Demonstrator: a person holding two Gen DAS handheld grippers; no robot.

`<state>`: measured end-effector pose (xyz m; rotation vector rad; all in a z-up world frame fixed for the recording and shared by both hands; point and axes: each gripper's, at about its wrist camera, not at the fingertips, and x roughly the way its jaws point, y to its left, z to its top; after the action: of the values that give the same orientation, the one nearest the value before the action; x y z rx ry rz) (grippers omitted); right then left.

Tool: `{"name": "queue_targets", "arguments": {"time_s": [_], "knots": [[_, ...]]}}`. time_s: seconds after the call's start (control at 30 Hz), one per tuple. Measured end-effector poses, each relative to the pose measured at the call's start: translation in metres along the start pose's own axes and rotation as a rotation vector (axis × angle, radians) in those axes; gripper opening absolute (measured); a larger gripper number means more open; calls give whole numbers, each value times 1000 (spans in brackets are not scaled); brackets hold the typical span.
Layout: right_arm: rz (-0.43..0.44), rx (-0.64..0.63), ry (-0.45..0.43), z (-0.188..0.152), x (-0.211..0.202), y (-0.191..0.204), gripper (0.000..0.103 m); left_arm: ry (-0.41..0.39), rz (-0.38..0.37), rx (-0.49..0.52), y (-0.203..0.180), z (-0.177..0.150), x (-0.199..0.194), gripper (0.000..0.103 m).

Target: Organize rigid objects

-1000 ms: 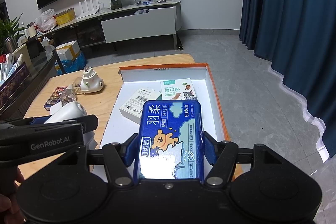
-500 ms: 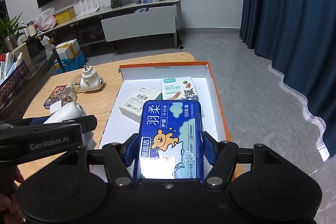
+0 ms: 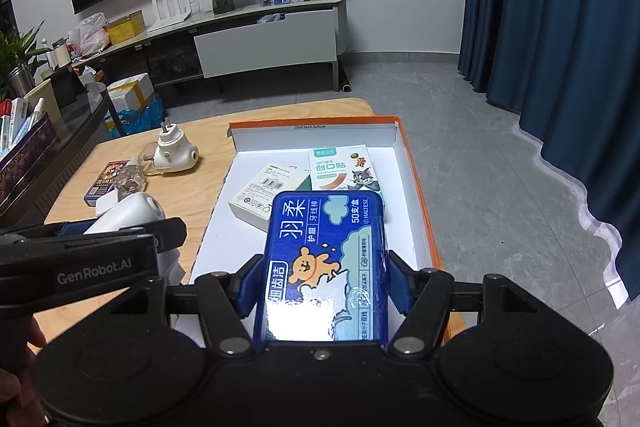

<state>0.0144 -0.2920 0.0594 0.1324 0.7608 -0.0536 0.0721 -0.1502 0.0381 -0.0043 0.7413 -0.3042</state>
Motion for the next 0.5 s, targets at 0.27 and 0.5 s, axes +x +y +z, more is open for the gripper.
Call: {"name": "queue_targets", "arguments": {"time_s": [0.27,0.5], "knots": [[2,-3,3,-2,2,2,75,-2,0,0,0,1,-1,68],[1,-4,5,-2,2,3,75,-3,0,1,0,1,-1,68]]}}
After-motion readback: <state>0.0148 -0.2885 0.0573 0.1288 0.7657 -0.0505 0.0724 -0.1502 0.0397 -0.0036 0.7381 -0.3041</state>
